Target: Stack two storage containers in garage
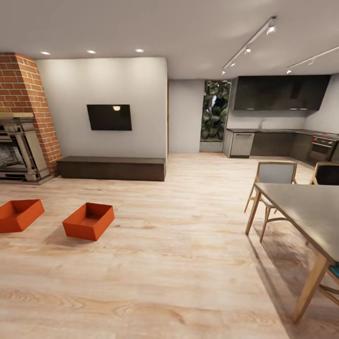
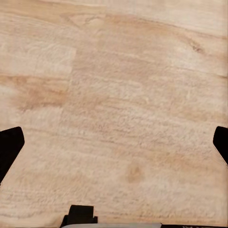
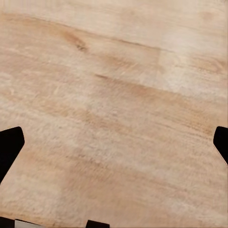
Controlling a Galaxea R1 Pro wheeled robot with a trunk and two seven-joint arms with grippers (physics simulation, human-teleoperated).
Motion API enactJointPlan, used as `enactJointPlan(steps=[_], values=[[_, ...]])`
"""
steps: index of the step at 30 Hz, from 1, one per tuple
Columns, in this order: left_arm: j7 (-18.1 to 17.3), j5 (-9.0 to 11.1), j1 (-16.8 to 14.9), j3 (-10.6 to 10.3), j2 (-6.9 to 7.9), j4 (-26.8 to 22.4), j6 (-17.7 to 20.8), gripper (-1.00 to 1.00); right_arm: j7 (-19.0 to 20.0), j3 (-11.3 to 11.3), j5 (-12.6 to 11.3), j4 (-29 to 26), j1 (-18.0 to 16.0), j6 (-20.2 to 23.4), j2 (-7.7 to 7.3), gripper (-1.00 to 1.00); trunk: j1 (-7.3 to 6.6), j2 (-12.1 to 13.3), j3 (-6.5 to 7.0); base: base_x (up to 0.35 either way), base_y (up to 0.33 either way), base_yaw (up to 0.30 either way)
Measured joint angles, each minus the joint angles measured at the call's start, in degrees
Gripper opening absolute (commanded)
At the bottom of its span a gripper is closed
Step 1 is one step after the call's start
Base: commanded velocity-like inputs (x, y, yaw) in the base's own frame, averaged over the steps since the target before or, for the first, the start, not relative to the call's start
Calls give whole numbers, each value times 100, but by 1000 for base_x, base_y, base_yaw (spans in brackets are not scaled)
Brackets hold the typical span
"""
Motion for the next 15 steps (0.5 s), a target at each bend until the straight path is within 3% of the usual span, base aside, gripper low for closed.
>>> enactJointPlan(steps=[15], values=[[0, 0, 0, -1, 0, -1, 0, 100, 0, 1, 7, 0, 0, 0, 1, 100, 0, 0, 0, 326, 0, 0]])
